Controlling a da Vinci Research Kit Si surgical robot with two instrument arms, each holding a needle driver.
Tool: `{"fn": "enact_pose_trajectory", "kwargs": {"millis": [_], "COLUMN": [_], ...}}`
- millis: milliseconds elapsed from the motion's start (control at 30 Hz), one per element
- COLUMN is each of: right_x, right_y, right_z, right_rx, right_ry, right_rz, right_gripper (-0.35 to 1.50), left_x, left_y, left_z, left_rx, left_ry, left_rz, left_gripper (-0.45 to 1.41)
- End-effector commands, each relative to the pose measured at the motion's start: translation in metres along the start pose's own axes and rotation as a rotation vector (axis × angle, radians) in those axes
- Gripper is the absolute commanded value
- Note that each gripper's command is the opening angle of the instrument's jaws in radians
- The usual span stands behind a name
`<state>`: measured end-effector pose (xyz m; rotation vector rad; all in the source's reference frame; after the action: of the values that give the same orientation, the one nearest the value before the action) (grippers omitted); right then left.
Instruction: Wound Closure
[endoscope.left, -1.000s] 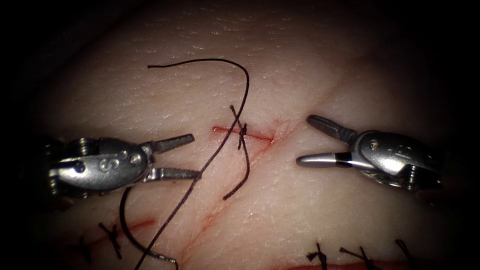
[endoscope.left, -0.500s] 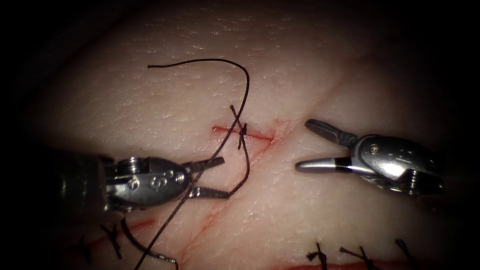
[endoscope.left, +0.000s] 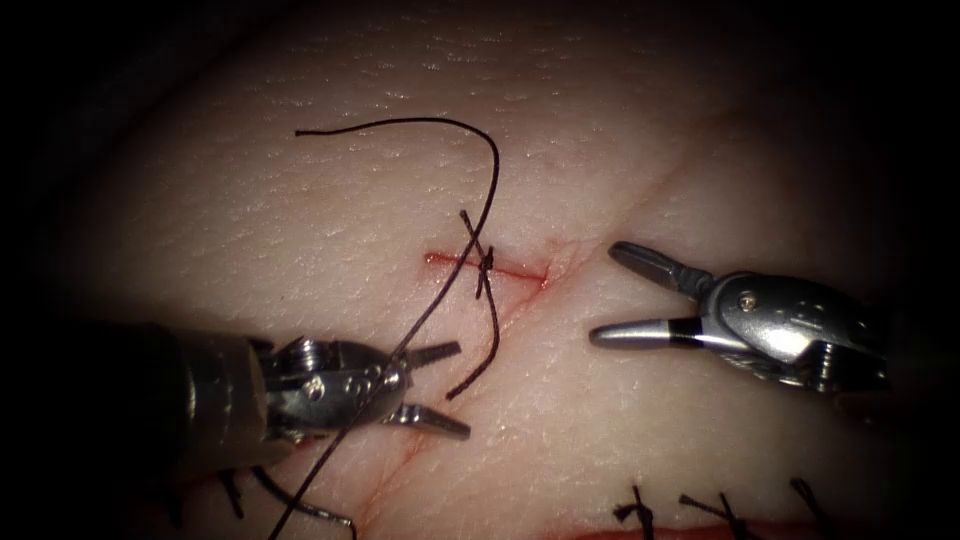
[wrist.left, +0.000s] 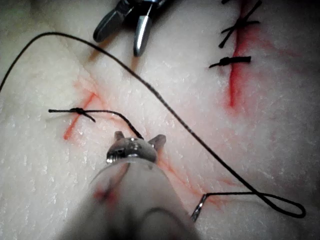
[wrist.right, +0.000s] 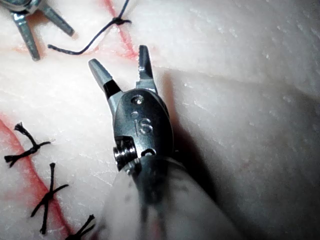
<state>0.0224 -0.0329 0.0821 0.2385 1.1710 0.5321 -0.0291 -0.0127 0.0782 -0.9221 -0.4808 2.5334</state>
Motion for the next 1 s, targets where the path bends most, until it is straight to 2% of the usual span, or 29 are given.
{"fn": "enact_pose_trajectory", "kwargs": {"millis": [33, 267, 567, 667, 767, 900, 1000], "right_x": [-0.0006, -0.0005, -0.0005, -0.0005, -0.0006, -0.0006, 0.0000], "right_y": [-0.0006, -0.0009, -0.0011, -0.0012, -0.0016, -0.0030, -0.0035], "right_z": [0.0010, 0.0014, 0.0014, 0.0014, 0.0015, 0.0025, 0.0034], "right_rx": [0.003, 0.001, 0.002, 0.003, 0.033, 0.100, 0.101], "right_ry": [-0.001, -0.004, -0.003, -0.003, -0.013, -0.063, -0.054], "right_rz": [0.001, 0.002, 0.002, 0.002, -0.014, -0.113, -0.226], "right_gripper": [1.36, 1.36, 1.36, 1.36, 1.28, 1.26, 1.30], "left_x": [-0.0002, -0.0006, -0.0008, -0.0010, -0.0010, -0.0004, 0.0002], "left_y": [0.0001, 0.0001, -0.0008, -0.0014, -0.0018, -0.0021, -0.0022], "left_z": [0.0009, 0.0018, 0.0017, 0.0013, 0.0006, -0.0008, -0.0018], "left_rx": [-0.002, -0.014, -0.020, -0.015, -0.006, 0.006, 0.011], "left_ry": [-0.006, -0.010, -0.021, -0.027, -0.031, -0.030, -0.015], "left_rz": [-0.004, 0.011, 0.022, 0.022, 0.018, 0.012, 0.003], "left_gripper": [0.53, 0.16, -0.45, -0.45, -0.45, -0.45, -0.45]}}
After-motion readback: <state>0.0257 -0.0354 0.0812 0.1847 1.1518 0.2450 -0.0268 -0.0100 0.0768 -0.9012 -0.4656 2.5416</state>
